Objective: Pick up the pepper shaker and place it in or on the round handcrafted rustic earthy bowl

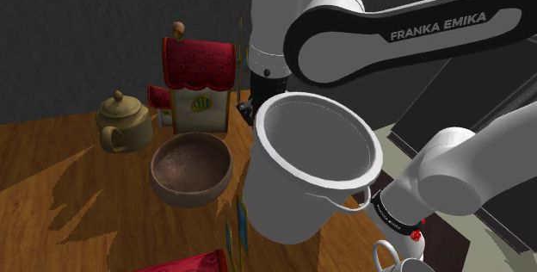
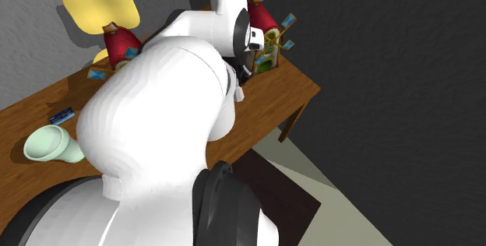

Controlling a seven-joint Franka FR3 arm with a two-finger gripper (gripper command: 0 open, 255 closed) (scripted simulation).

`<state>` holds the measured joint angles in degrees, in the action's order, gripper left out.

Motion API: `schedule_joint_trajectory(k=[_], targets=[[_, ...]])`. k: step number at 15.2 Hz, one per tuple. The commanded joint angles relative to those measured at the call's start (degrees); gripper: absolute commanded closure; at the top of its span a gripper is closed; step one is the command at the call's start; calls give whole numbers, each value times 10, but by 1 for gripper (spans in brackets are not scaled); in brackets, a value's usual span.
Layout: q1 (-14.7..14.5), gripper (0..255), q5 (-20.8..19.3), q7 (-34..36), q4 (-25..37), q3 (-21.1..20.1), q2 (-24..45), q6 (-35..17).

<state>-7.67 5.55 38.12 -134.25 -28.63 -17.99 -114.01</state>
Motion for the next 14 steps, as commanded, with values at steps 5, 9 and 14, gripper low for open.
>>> schedule_joint_trajectory(k=[5,9,14], targets=[[0,255,2,-5,36,7,-14,49],[0,255,2,-8,61,11,-21,81],[1,255,2,-11,94,16,-27,120]])
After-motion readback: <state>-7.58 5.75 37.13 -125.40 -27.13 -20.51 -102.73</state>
